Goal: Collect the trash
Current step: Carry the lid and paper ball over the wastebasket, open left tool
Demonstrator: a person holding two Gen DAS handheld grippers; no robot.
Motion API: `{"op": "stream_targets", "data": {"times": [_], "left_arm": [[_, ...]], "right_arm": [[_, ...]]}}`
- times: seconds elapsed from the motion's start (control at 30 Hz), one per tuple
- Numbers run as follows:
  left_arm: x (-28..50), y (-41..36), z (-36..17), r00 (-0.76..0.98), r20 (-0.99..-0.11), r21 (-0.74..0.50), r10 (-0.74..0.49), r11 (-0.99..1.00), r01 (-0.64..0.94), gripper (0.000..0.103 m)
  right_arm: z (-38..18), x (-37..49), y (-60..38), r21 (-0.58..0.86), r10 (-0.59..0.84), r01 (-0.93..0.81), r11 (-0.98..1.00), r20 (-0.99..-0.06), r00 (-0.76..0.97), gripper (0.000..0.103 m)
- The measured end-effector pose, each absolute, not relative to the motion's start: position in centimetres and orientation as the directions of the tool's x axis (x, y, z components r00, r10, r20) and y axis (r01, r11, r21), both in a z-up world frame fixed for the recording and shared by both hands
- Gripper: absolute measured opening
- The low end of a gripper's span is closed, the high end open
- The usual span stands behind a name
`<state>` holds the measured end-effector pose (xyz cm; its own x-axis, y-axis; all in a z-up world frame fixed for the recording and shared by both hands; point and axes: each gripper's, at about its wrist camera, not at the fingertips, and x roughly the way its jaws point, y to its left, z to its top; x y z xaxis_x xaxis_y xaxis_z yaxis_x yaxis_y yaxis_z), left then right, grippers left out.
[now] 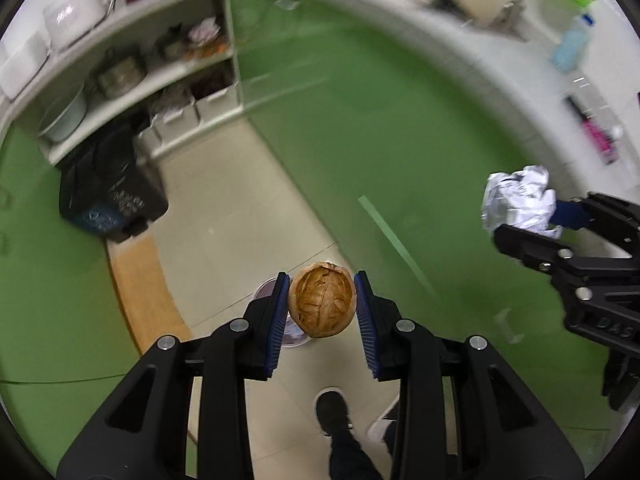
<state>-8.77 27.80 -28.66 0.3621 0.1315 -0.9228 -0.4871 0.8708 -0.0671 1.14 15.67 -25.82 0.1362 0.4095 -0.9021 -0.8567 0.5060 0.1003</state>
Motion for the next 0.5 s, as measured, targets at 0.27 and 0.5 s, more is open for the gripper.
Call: {"op": "stream_targets", "data": {"times": [0.27,0.5], "left_arm": [[-8.4,32.8,-44.5,0.311,-0.947,-0.096,0.084,0.848,-0.521,0.033],[-8.8,35.1,-59.1,0.276,-0.960,-0.123,0.042,0.824,-0.552,0.033]], "right_arm": [[-38.1,0.7,19.9,0.083,0.354,-0.873,0.480,-0.929,0.106,0.048],[-48.6,0.7,21.7,0.084,0.328,-0.884,0.461,-0.941,0.081,0.048]]}}
